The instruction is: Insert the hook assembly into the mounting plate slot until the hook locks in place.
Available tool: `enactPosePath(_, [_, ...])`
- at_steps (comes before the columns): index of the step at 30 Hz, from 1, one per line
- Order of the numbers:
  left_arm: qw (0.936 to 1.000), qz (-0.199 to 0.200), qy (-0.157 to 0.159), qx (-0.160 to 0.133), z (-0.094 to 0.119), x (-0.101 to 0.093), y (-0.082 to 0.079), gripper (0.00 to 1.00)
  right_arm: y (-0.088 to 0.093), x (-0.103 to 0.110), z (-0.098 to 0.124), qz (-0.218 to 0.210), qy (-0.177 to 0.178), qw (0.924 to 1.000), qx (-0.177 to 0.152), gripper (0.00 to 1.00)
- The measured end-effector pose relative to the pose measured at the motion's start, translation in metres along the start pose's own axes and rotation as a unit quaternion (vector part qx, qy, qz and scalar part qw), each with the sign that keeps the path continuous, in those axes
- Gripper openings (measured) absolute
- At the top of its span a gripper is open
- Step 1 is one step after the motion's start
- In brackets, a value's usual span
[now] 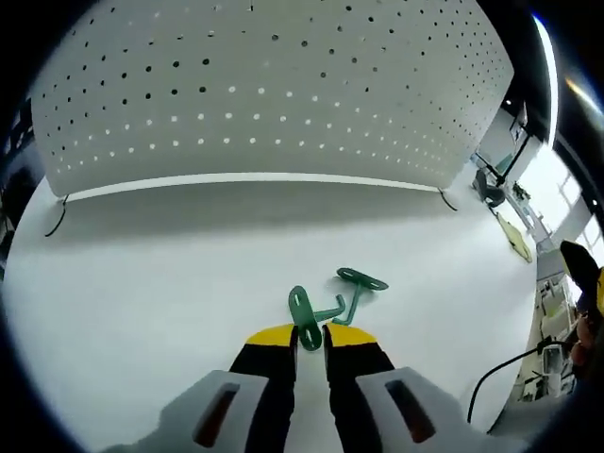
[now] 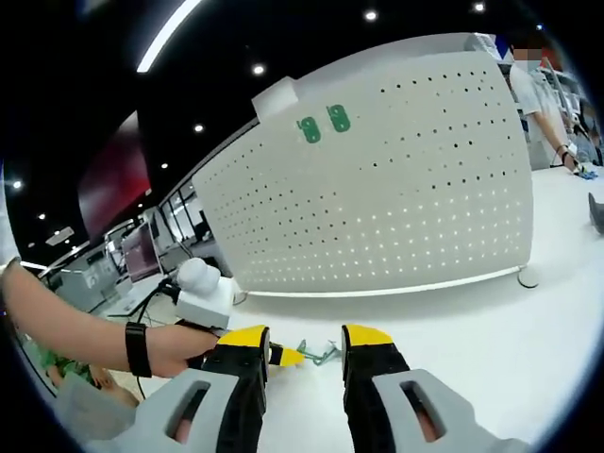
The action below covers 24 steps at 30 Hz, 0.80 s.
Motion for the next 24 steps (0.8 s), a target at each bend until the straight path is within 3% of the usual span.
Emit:
enactPosePath(8, [0.9997, -0.023, -0.005, 0.004, -0.003, 0.0, 0.001, 0.1, -0.002, -0.001, 0.002, 0.001, 0.002, 1.0, 0.0, 0.31])
enactPosePath(24, [0.9999, -0.016, -0.003, -0.006, 0.002, 0.012, -0.003, 0.04, -0.001, 0.0, 0.002, 0.003, 0.003, 1.0, 0.005, 0.31])
Point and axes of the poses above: the point that each gripper's makers call its tool centre point, and the gripper's own axes: z roughly backward along the fingers, x roughly to its left, y roughly out of its underside, the point moved 2 cm from there along z, roughly backward along the fingers, and after that the axes turned 5 degrees about -y, right-handed, at the moved point
